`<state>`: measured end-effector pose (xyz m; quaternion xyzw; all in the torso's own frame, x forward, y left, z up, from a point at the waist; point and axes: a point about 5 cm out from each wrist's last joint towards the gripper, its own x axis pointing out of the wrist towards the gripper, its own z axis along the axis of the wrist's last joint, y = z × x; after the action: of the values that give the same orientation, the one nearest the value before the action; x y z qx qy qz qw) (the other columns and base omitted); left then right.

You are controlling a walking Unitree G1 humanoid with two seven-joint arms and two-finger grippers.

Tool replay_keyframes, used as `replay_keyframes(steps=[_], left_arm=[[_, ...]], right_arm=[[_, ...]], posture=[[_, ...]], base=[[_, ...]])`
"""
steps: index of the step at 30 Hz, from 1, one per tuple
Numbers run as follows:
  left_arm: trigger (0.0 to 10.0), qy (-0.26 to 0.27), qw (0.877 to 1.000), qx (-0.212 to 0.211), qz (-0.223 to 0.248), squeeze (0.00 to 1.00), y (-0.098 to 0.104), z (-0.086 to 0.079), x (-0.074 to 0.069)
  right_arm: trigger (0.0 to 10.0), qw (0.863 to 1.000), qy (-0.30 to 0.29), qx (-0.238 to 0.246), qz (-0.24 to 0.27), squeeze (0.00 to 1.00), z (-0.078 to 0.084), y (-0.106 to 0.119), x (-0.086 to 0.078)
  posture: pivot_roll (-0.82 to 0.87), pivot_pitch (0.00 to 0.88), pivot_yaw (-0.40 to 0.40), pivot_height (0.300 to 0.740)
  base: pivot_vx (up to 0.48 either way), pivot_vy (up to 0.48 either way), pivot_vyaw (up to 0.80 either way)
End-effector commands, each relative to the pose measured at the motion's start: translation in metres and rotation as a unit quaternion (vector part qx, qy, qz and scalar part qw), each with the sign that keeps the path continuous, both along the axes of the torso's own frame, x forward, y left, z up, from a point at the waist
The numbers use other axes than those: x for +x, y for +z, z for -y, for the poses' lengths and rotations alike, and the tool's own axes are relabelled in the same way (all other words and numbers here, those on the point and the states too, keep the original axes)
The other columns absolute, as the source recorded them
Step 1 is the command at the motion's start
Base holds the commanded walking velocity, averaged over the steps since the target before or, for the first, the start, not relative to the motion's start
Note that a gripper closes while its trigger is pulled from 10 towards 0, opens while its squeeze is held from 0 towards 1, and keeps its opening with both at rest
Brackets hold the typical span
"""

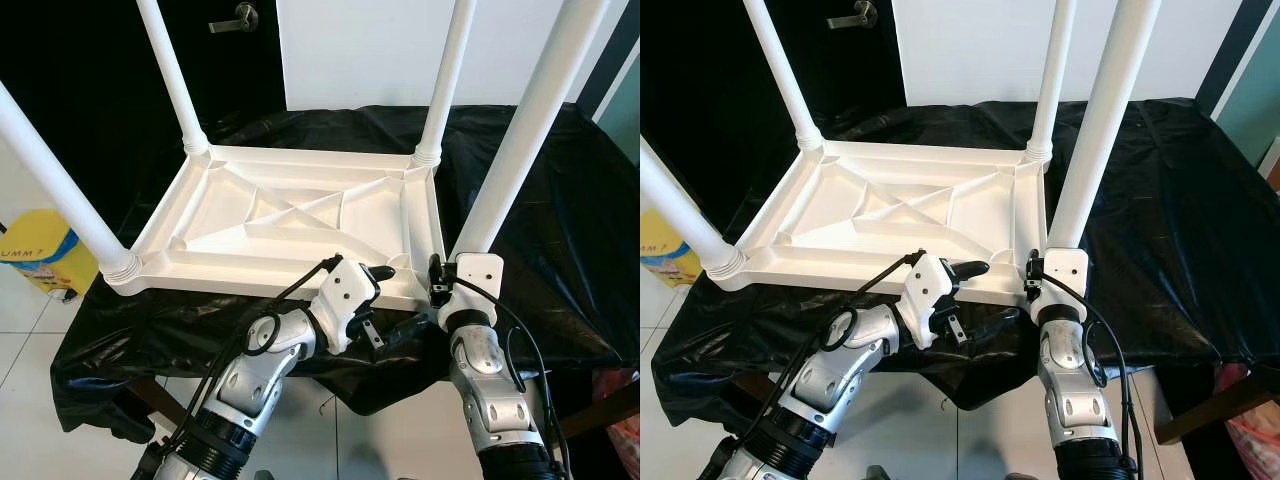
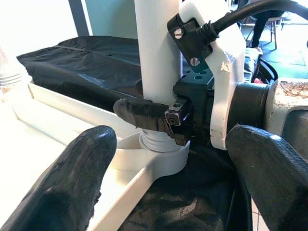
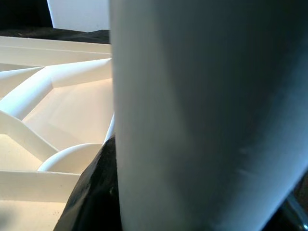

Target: Building children table

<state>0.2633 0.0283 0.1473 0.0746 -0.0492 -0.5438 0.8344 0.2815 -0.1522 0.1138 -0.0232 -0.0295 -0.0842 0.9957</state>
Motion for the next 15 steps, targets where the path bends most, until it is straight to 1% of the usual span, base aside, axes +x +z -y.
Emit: replay_keyframes(steps=[1, 6, 7, 8, 9, 11, 12, 14, 15], left_arm=[[10.0, 0.027, 1.0, 0.0, -0.001, 0.0, -0.001, -0.003, 0.001], [10.0, 0.027, 1.0, 0.0, -0.002, 0.0, -0.001, -0.002, 0.0], [10.0, 0.028, 1.0, 0.0, -0.002, 0.0, -0.001, -0.002, -0.001], [10.0, 0.028, 1.0, 0.0, -0.002, 0.0, -0.001, -0.002, -0.001], [10.0, 0.029, 1.0, 0.0, -0.002, 0.0, -0.001, -0.002, 0.0], [10.0, 0.03, 1.0, -0.001, -0.001, 0.0, -0.001, -0.002, 0.0], [10.0, 0.03, 1.0, -0.001, -0.001, 0.0, -0.001, -0.002, 0.0], [10.0, 0.031, 1.0, -0.002, 0.0, 0.0, 0.0, -0.002, 0.001], [10.0, 0.031, 1.0, -0.002, 0.0, 0.0, 0.0, -0.002, 0.001]], right_arm=[[10.0, 0.999, -0.015, -0.004, -0.044, 0.0, 0.001, -0.017, -0.006], [10.0, 0.999, -0.017, -0.012, -0.039, 0.0, 0.0, -0.015, -0.005], [10.0, 0.999, -0.017, -0.012, -0.035, 0.91, 0.001, -0.014, -0.004], [10.0, 0.999, -0.017, -0.012, -0.035, 0.91, 0.001, -0.014, -0.004], [10.0, 0.999, -0.01, -0.012, -0.029, 1.0, 0.002, -0.012, -0.003], [10.0, 1.0, 0.011, -0.005, -0.009, 1.0, 0.004, -0.006, -0.003], [10.0, 1.0, 0.011, -0.005, -0.009, 1.0, 0.004, -0.006, -0.003], [10.0, 0.999, 0.041, -0.009, 0.007, 1.0, 0.006, -0.001, -0.003], [10.0, 0.999, 0.041, -0.009, 0.007, 1.0, 0.006, -0.001, -0.003]], posture=[[-0.12, 0.008, -0.012, 0.74], [-0.12, 0.005, -0.014, 0.74], [-0.12, 0.003, -0.018, 0.74], [-0.12, 0.003, -0.018, 0.74], [-0.12, 0.0, -0.02, 0.74], [-0.12, 0.0, -0.023, 0.74], [-0.12, 0.0, -0.023, 0.74], [-0.12, 0.0, -0.024, 0.74], [-0.12, 0.0, -0.024, 0.74]], base=[[0.0, 0.0, 0.0], [0.0, 0.0, 0.0], [0.0, 0.0, 0.0], [0.0, 0.0, 0.0], [0.0, 0.0, 0.0], [0.0, 0.0, 0.0], [0.0, 0.0, 0.0], [0.0, 0.0, 0.0], [0.0, 0.0, 0.0]])
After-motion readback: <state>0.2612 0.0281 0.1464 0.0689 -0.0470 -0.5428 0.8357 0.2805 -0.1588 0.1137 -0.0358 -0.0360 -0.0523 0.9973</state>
